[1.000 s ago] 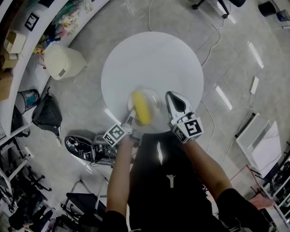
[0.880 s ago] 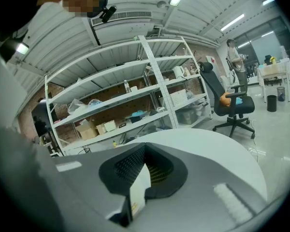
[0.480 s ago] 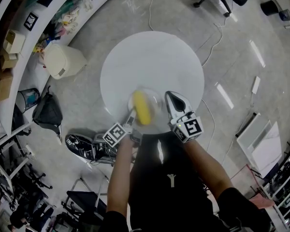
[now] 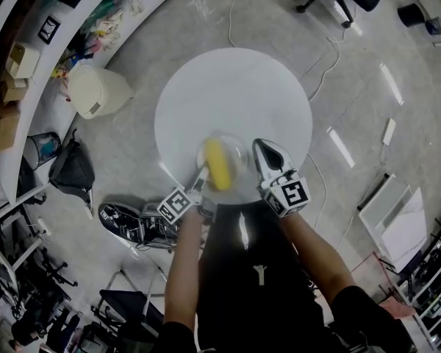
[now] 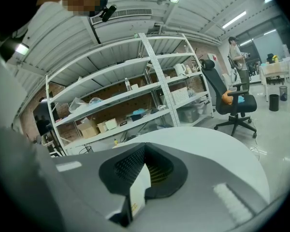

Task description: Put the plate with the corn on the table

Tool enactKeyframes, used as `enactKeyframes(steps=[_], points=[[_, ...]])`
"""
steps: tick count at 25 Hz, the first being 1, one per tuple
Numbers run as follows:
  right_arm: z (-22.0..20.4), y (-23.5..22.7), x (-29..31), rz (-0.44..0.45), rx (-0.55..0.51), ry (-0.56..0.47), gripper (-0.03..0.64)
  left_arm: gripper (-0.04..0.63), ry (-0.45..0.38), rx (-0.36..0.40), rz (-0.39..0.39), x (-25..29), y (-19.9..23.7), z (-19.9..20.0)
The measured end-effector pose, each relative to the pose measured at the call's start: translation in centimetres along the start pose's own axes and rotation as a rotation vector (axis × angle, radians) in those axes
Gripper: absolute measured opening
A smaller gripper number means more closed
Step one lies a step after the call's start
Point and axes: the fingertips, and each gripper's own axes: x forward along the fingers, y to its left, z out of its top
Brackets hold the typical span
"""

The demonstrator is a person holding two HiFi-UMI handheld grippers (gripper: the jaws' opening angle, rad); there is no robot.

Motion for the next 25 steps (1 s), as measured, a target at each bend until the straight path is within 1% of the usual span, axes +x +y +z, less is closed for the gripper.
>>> enactKeyframes(steps=[3,7,12,14,17,20,21,22,25], points=[[-0.1,0.1,0.1,-0.003,-0.006,0.006,0.009,0.443,0.021,-0.033,-0.022,0.0,0.1,-0.7],[0.0,0.2,0.1,0.002,-0.008,-0.005,0.008,0.443,0.016,-0.060,-0.045,-0.5,0.0,-1.4],[-0.3,0.6,0.2,-0.004,-0.033,0.033,0.008,0.443,0.006,-0.064,-0.066,-1.4,-0.4,-1.1],[-0.4,0.8,0.2,0.001,-0.042,0.034,0.008,0.443,-0.007,-0.066,-0.068,-1.8,-0.4,-0.8],[0.0,1.2,0.3,-0.003,-0.022,0.020,0.008,0.443,-0.027,-0.075,-0.074,-2.5,-0.3,-0.1],[-0.1,1.5,0.1,-0.009,-0.042,0.029,0.008,0.442,-0.039,-0.079,-0.080,-3.6,-0.3,0.2],[-0.1,1.6,0.0,-0.011,-0.046,0.031,0.008,0.439,-0.044,-0.075,-0.079,-4.0,-0.2,0.2],[0.2,1.8,0.0,-0.014,-0.045,0.029,0.009,0.420,-0.049,-0.072,-0.076,-4.3,-0.1,0.3],[1.5,2.4,0.1,-0.019,-0.036,0.014,0.009,0.397,-0.067,-0.083,-0.071,-5.5,0.0,0.6]])
